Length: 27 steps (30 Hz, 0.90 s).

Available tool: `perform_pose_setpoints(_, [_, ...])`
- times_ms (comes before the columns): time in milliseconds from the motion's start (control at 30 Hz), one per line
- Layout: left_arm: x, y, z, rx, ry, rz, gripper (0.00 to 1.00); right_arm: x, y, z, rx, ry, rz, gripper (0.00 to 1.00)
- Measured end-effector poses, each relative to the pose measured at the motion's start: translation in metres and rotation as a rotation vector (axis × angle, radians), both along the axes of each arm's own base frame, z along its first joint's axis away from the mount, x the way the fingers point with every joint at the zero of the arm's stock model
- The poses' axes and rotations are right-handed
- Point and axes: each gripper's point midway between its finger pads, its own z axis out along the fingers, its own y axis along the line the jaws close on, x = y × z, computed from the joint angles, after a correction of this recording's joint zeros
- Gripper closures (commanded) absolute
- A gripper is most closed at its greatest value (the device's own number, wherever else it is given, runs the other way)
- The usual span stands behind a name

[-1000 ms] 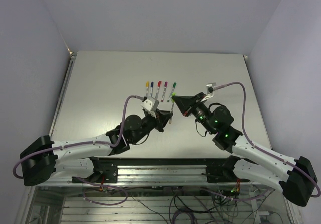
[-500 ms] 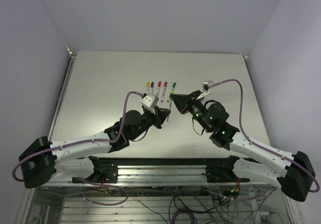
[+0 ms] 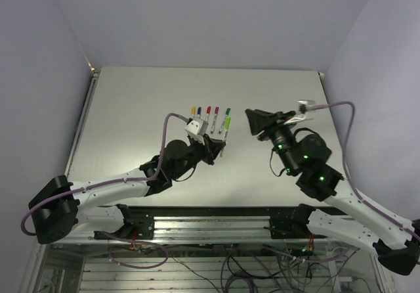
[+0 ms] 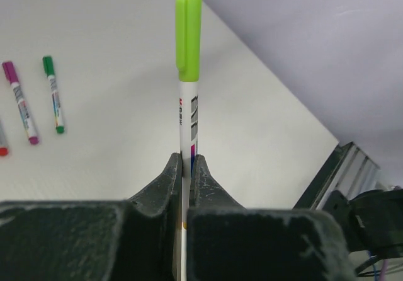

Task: Insert the pens into the pen caps

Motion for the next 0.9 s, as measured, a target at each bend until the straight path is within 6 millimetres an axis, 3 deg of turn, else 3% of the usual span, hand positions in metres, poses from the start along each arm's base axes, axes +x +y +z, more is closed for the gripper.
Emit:
perform_pose_setpoints(100, [0.006, 0.001, -0.021, 0.068, 0.042, 0.032, 0.93, -0.004, -0.026, 0.022, 0.043, -0.014, -0.077, 0.61])
perform_pose_setpoints(200, [0.021, -0.005, -0.036, 0.150, 0.084, 0.083, 0.93, -0.005, -0.050, 0.017, 0.055, 0.045, -0.171, 0.61])
perform_pose_setpoints(400, [0.074, -0.045, -0.049, 0.285, 0.128, 0.140, 0.93, -0.005, -0.072, -0.047, -0.029, 0.248, -0.298, 0.61])
perform_pose_setpoints(633, [0.127, -0.054, -0.099, 0.426, 0.223, 0.203, 0.93, -0.012, -0.095, -0.105, -0.133, 0.425, -0.430, 0.61])
perform_pose_setpoints(767, [0.155, -0.053, -0.129, 0.492, 0.286, 0.232, 0.93, -0.017, -0.105, -0.123, -0.171, 0.480, -0.480, 0.61])
perform_pose_setpoints(900, [0.174, -0.054, -0.155, 0.547, 0.339, 0.245, 0.93, -0.020, -0.110, -0.124, -0.154, 0.488, -0.496, 0.61])
